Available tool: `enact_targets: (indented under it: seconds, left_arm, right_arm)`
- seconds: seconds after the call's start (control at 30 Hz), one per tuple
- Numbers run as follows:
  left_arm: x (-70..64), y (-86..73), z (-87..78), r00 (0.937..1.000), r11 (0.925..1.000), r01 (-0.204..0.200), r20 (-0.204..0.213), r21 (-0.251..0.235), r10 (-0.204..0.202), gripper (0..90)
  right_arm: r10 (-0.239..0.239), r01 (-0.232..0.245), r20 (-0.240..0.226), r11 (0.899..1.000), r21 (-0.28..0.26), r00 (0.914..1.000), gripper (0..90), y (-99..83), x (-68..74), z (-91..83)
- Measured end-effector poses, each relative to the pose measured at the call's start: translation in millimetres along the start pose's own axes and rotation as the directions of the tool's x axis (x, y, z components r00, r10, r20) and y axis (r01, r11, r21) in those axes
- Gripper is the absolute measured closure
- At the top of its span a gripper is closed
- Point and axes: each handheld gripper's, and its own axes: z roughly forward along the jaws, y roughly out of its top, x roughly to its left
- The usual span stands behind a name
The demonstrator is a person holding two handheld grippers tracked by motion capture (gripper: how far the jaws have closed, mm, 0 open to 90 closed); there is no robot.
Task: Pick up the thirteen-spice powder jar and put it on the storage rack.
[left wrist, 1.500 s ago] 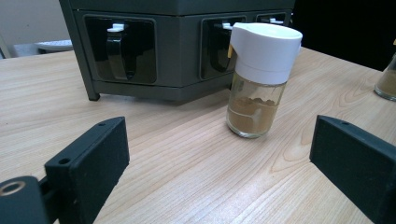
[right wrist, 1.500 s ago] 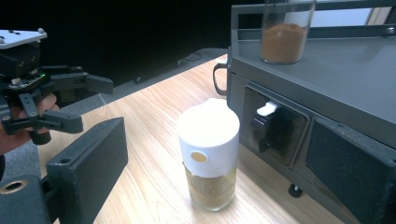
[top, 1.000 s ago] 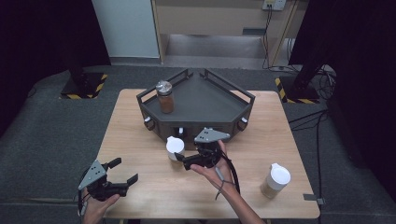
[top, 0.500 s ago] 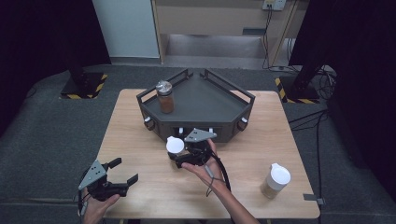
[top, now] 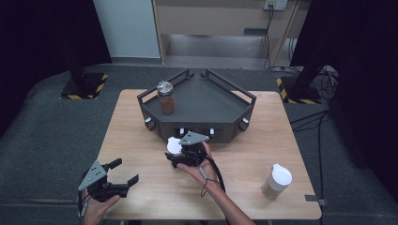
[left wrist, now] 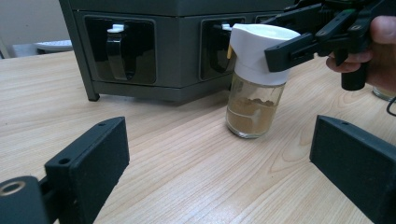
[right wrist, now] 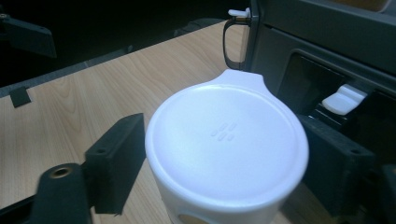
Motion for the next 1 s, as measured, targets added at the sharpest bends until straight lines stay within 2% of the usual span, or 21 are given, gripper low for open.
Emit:
enact_targets:
  seconds: [0.1, 0.23, 0.7, 1.0]
  left_arm:
    - [0.0, 0.0, 0.0, 1.0, 1.0, 0.0, 0.0, 0.0, 0.0, 3.9]
    - [0.1, -0.1, 0.0, 1.0, 1.0, 0.0, 0.0, -0.001, 0.0, 4.0]
    - [0.9, 0.0, -0.6, 1.0, 1.0, 0.001, -0.001, -0.001, -0.001, 4.0]
    - [1.2, -0.5, -0.8, 1.0, 1.0, 0.006, -0.003, -0.003, -0.006, 4.0]
  right_arm:
    - [-0.034, 0.034, 0.032, 0.999, -0.004, 0.9989, 30.4, -2.6, 6.3, 0.9]
    - [-0.036, 0.036, 0.037, 0.999, -0.004, 0.9987, 30.7, -2.3, 8.1, 0.7]
    - [-0.041, 0.041, 0.031, 0.999, 0.008, 0.9987, 30.9, 3.0, 9.0, -2.0]
    - [-0.054, 0.054, 0.013, 0.998, -0.008, 0.9984, 30.9, 18.1, 8.3, -16.4]
